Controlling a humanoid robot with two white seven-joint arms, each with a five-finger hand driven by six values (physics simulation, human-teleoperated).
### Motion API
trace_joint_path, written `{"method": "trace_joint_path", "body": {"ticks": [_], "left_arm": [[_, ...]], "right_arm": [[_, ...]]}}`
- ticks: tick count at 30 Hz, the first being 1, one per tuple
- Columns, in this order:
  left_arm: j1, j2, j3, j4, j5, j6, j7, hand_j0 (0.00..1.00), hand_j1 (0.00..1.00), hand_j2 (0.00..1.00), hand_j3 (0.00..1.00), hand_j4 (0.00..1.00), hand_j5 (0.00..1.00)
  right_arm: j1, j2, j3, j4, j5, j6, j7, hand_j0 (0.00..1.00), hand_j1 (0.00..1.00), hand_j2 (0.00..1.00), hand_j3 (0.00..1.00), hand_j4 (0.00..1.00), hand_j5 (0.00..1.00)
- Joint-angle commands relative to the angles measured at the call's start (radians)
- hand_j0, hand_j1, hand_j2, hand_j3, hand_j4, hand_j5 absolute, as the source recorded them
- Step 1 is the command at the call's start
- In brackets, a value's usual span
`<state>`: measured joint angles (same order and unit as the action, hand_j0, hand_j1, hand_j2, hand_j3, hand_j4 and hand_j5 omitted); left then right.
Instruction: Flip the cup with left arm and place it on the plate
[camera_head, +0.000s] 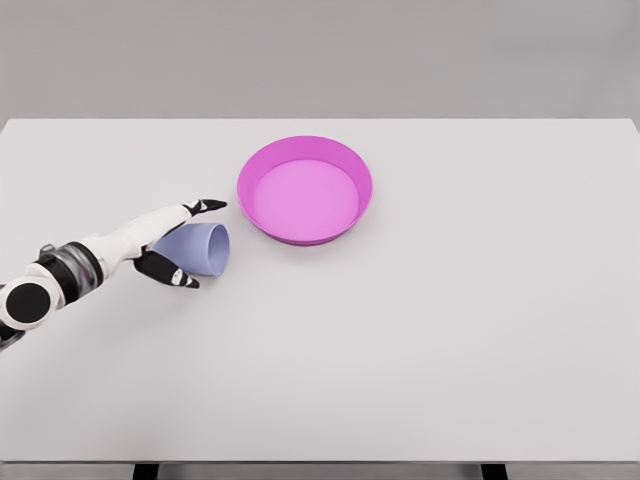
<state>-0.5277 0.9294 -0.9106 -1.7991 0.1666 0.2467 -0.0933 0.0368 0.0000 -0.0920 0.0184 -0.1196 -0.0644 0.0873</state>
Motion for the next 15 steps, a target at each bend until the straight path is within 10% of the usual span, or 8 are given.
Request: {"method": "trace_joint_path", "body": {"ticks": [1, 15], "left_arm": [[0.0, -0.004, -0.001, 0.0, -0.001, 0.0, 0.001, 1.0, 1.0, 1.0, 1.0, 1.0, 1.0], [0.0, -0.015, -0.01, 0.0, -0.012, 0.039, 0.004, 1.0, 1.0, 1.0, 1.0, 1.0, 1.0]], "right_arm": [[0.0, 0.0, 0.0, 0.0, 0.0, 0.0, 0.0, 1.0, 1.0, 1.0, 1.0, 1.0, 1.0], [0.0, 0.0, 0.0, 0.0, 0.0, 0.0, 0.0, 1.0, 1.0, 1.0, 1.0, 1.0, 1.0]]}}
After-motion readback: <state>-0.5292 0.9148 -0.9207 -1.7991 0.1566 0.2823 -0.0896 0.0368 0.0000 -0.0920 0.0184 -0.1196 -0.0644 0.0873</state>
